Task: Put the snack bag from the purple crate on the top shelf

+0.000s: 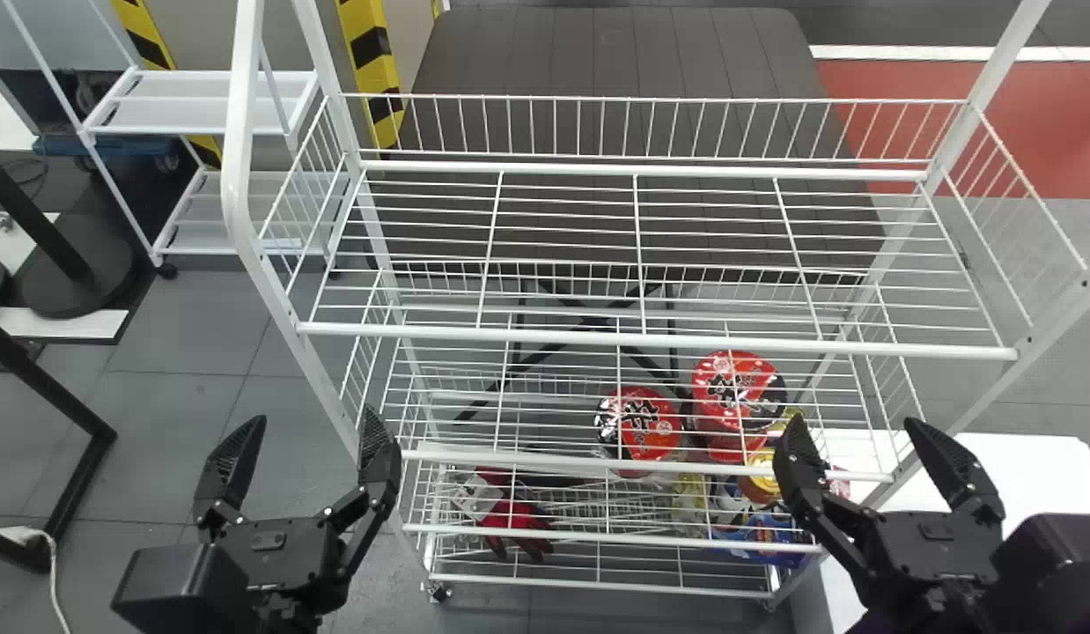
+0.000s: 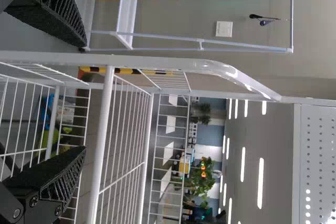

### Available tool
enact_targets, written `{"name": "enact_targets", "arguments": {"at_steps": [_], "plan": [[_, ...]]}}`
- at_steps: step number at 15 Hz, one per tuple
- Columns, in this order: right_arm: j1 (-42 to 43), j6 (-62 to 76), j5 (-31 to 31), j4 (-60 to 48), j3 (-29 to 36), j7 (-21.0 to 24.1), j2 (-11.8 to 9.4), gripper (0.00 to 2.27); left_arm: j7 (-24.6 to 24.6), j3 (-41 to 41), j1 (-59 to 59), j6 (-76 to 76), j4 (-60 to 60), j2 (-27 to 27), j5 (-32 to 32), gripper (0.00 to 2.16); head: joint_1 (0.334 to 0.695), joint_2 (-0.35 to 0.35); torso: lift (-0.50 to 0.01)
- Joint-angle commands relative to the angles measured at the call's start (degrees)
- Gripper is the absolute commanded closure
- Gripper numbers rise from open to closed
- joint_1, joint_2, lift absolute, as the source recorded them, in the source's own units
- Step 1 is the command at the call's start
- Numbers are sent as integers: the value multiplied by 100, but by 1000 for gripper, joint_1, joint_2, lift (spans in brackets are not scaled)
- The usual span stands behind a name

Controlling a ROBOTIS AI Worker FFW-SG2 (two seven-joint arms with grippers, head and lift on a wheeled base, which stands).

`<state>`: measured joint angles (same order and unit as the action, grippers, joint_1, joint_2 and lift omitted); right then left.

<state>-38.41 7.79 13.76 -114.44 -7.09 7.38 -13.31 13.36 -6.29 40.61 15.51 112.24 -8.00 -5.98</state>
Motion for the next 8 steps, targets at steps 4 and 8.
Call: {"name": "enact_targets", "arguments": {"at_steps": [4,8], "plan": [[0,-2,-5,1,-3,0,3,9,0,-4,8,0,9,0,0,117,695,32,-105],[0,-2,-14,-8,6,0,-5,9,0,-4,17,0,26,-26,0,117,695,32,-121]]}}
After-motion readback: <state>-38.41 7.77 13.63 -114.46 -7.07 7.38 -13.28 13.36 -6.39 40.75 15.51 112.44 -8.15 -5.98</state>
